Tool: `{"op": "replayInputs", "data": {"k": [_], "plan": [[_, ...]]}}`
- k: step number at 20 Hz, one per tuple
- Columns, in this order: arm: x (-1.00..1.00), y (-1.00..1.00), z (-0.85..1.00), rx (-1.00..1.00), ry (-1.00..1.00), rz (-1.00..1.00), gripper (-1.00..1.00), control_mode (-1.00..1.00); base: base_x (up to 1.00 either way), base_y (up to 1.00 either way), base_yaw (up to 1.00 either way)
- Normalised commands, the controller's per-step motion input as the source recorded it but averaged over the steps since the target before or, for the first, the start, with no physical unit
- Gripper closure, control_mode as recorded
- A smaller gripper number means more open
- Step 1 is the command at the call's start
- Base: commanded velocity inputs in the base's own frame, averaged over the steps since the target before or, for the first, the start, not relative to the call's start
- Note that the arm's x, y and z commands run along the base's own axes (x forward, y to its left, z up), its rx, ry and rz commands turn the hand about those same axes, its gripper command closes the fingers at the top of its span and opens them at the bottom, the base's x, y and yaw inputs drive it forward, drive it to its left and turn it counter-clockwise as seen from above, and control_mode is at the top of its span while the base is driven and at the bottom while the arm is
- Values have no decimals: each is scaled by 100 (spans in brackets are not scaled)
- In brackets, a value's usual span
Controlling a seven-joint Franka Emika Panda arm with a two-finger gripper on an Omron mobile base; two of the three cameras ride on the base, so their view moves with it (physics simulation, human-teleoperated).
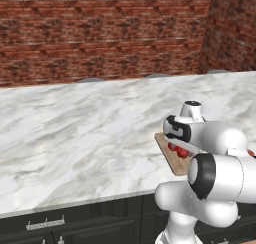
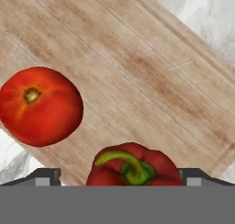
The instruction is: Place the avocado, onion, tomato, and bell pepper on the cutting board.
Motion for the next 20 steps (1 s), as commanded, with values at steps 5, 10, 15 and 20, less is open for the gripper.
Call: {"op": "replayInputs", "data": {"k": [5, 10, 15, 20], "plan": [[-2, 0, 9, 0, -1, 0, -100, -100, 0, 0, 0], [0, 0, 0, 0, 0, 0, -100, -100, 0, 0, 0], [0, 0, 0, 0, 0, 0, -100, -100, 0, 0, 0], [0, 4, -21, 0, 0, 0, -100, -100, 0, 0, 0]]}}
